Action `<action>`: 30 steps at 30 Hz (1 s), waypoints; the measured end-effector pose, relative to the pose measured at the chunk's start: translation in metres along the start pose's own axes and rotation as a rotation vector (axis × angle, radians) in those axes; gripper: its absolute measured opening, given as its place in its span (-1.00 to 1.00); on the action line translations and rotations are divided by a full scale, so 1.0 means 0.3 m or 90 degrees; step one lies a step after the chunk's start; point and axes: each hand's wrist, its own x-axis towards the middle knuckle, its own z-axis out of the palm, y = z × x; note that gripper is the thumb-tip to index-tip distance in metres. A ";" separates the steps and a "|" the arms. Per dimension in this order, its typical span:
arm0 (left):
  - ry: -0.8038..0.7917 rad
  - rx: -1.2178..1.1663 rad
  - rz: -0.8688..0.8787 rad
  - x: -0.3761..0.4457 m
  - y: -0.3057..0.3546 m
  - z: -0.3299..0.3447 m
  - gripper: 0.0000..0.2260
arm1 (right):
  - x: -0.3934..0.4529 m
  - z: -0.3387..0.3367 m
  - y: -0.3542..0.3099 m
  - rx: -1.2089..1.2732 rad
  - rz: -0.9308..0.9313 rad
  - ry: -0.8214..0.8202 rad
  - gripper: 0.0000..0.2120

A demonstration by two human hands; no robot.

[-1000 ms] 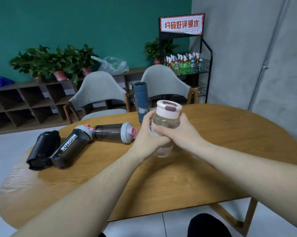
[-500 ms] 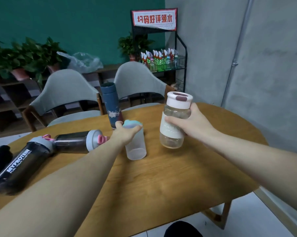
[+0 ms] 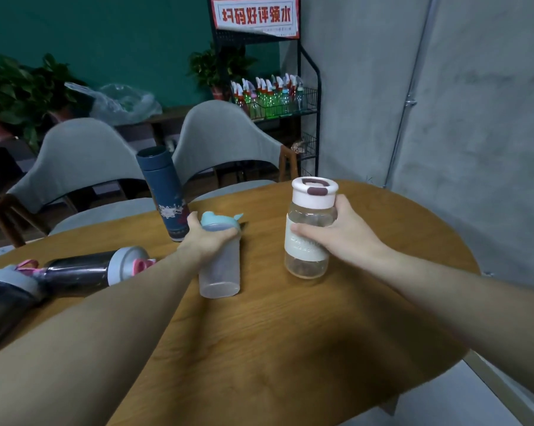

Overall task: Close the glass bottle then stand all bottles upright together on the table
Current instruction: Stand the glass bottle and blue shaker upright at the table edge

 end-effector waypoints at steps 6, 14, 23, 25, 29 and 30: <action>0.018 -0.096 0.159 0.024 0.142 0.081 -0.03 | 0.090 -0.070 0.051 -0.002 -0.001 0.023 -0.34; 0.077 -0.066 0.357 0.058 0.342 0.306 -0.28 | 0.279 -0.203 0.147 -0.029 0.005 0.073 -0.32; 0.111 -0.088 0.418 0.163 0.504 0.585 -0.19 | 0.525 -0.365 0.305 -0.062 0.027 0.124 -0.29; 0.111 -0.080 0.424 0.183 0.526 0.642 -0.22 | 0.572 -0.389 0.335 -0.066 0.032 0.126 -0.29; 0.133 -0.070 0.415 0.217 0.553 0.726 -0.22 | 0.661 -0.413 0.375 -0.057 0.027 0.118 -0.34; 0.141 -0.067 0.409 0.220 0.558 0.741 -0.22 | 0.681 -0.415 0.381 -0.057 0.027 0.114 -0.34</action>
